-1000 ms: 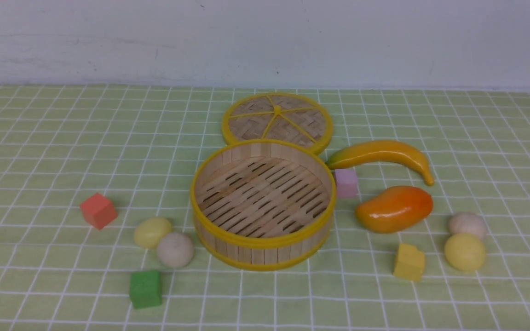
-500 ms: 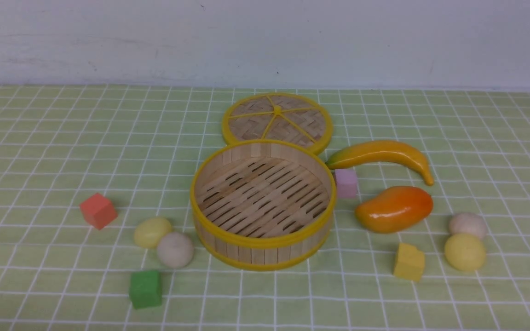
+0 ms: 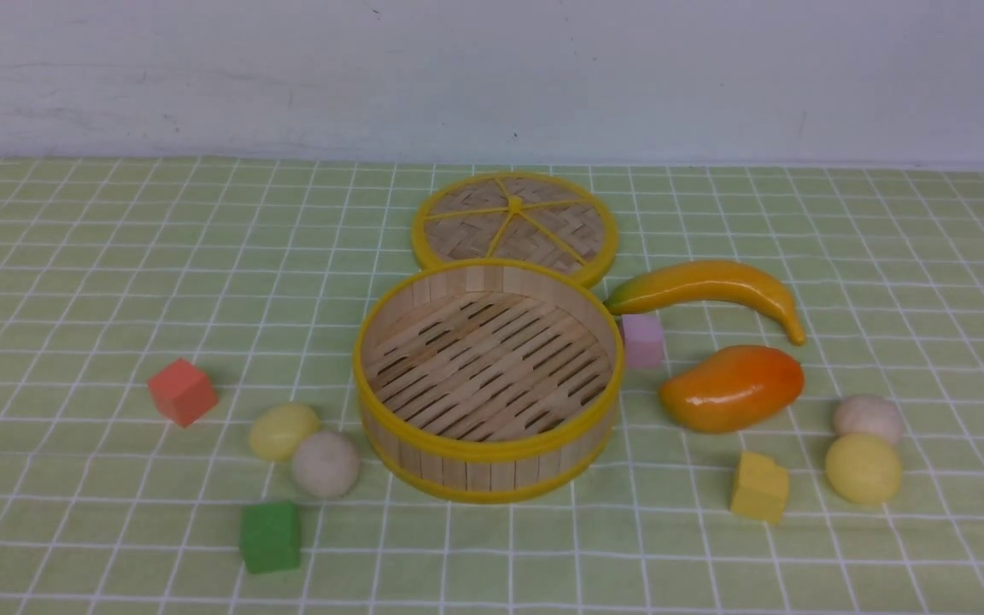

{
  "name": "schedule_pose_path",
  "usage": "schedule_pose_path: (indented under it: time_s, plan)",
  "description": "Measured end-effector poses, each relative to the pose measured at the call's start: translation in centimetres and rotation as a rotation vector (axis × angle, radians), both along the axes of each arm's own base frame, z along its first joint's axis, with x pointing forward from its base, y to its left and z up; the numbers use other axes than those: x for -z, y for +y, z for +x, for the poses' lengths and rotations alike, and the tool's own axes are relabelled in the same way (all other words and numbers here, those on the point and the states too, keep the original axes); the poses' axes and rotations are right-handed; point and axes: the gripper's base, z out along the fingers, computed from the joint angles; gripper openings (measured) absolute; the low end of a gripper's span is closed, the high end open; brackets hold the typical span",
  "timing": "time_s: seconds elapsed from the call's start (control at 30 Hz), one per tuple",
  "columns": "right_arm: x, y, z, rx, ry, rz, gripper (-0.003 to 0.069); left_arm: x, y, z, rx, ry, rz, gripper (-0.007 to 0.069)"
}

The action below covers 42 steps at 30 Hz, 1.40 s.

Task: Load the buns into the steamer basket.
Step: Use the left arm to grab a steamed stuffed bun

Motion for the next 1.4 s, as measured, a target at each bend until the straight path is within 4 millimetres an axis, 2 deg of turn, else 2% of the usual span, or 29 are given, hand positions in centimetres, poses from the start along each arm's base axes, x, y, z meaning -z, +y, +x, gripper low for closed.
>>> schedule_pose_path:
  time_s: [0.03, 0.07, 0.1, 0.17, 0.2, 0.23, 0.27, 0.3, 0.37, 0.4, 0.43, 0.5, 0.53, 0.57, 0.6, 0.63, 0.67, 0.7, 0.77, 0.93, 0.97, 1.03, 1.07, 1.1, 1.23, 1.3, 1.4]
  plan:
    - [0.0, 0.0, 0.0, 0.000, 0.000, 0.000, 0.0239, -1.8, 0.0, 0.3, 0.001, -0.013, -0.001, 0.0238]
    - [0.0, 0.0, 0.0, 0.000, 0.000, 0.000, 0.0239, -2.1, 0.0, 0.1, 0.001, -0.023, -0.001, 0.0238]
    - [0.0, 0.0, 0.0, 0.000, 0.000, 0.000, 0.0239, -4.8, -0.1, 1.1, 0.012, -0.006, 0.000, 0.0238]
    - [0.0, 0.0, 0.0, 0.000, 0.000, 0.000, 0.0239, -6.2, -0.2, 1.8, 0.025, 0.016, 0.004, 0.0238]
    - [0.0, 0.0, 0.0, 0.000, 0.000, 0.000, 0.0239, -8.5, -0.6, 3.0, 0.058, 0.080, 0.014, 0.0238]
    - [0.0, 0.0, 0.0, 0.000, 0.000, 0.000, 0.0239, -9.4, -0.8, 4.4, 0.087, 0.164, 0.024, 0.0238]
    - [0.0, 0.0, 0.0, 0.000, 0.000, 0.000, 0.0239, -9.5, -0.9, 4.6, 0.092, 0.177, 0.026, 0.0238]
    - [0.0, 0.0, 0.0, 0.000, 0.000, 0.000, 0.0239, -10.8, -1.2, 5.9, 0.121, 0.251, 0.038, 0.0238]
    - [0.0, 0.0, 0.0, 0.000, 0.000, 0.000, 0.0239, -11.3, -1.8, 9.0, 0.174, 0.432, 0.058, 0.0238]
    - [0.0, 0.0, 0.0, 0.000, 0.000, 0.000, 0.0239, -11.6, -1.9, 9.2, 0.178, 0.439, 0.061, 0.0238]
    - [0.0, 0.0, 0.0, 0.000, 0.000, 0.000, 0.0239, -11.3, -2.3, 11.7, 0.209, 0.566, 0.071, 0.0238]
    - [0.0, 0.0, 0.0, 0.000, 0.000, 0.000, 0.0239, -10.4, -2.7, 14.6, 0.244, 0.724, 0.082, 0.0238]
    - [0.0, 0.0, 0.0, 0.000, 0.000, 0.000, 0.0239, -10.2, -2.7, 15.0, 0.247, 0.741, 0.082, 0.0238]
    - [0.0, 0.0, 0.0, 0.000, 0.000, 0.000, 0.0239, -9.1, -2.9, 16.9, 0.256, 0.831, 0.091, 0.0238]
    - [0.0, 0.0, 0.0, 0.000, 0.000, 0.000, 0.0239, -8.7, -2.9, 17.5, 0.257, 0.856, 0.094, 0.0238]
    - [0.0, 0.0, 0.0, 0.000, 0.000, 0.000, 0.0239, -6.9, -3.0, 19.6, 0.254, 0.946, 0.109, 0.0238]
    - [0.0, 0.0, 0.0, 0.000, 0.000, 0.000, 0.0239, -6.1, -3.0, 20.6, 0.248, 0.978, 0.116, 0.0238]
    - [0.0, 0.0, 0.0, 0.000, 0.000, 0.000, 0.0239, -6.0, -3.0, 20.8, 0.247, 0.983, 0.118, 0.0238]
    - [0.0, 0.0, 0.0, 0.000, 0.000, 0.000, 0.0239, -4.2, -3.0, 23.1, 0.239, 1.033, 0.111, 0.0238]
    - [0.0, 0.0, 0.0, 0.000, 0.000, 0.000, 0.0239, -0.8, -3.1, 26.2, 0.249, 1.142, 0.072, 0.0238]
    - [0.0, 0.0, 0.0, 0.000, 0.000, 0.000, 0.0239, -0.6, -3.1, 26.3, 0.251, 1.148, 0.068, 0.0238]
    - [0.0, 0.0, 0.0, 0.000, 0.000, 0.000, 0.0239, 1.8, -3.2, 27.9, 0.270, 1.232, 0.020, 0.0238]
    - [0.0, 0.0, 0.0, 0.000, 0.000, 0.000, 0.0239, 2.0, -3.2, 28.0, 0.271, 1.237, 0.016, 0.0238]
    - [0.0, 0.0, 0.0, 0.000, 0.000, 0.000, 0.0239, 3.4, -3.4, 28.7, 0.286, 1.289, -0.019, 0.0238]
    - [0.0, 0.0, 0.0, 0.000, 0.000, 0.000, 0.0239, 6.6, -3.7, 30.1, 0.326, 1.423, -0.093, 0.0238]
    - [0.0, 0.0, 0.0, 0.000, 0.000, 0.000, 0.0239, 7.2, -3.9, 30.7, 0.344, 1.469, -0.097, 0.0238]
    - [0.0, 0.0, 0.0, 0.000, 0.000, 0.000, 0.0239, 7.4, -4.4, 31.6, 0.393, 1.564, -0.006, 0.0238]
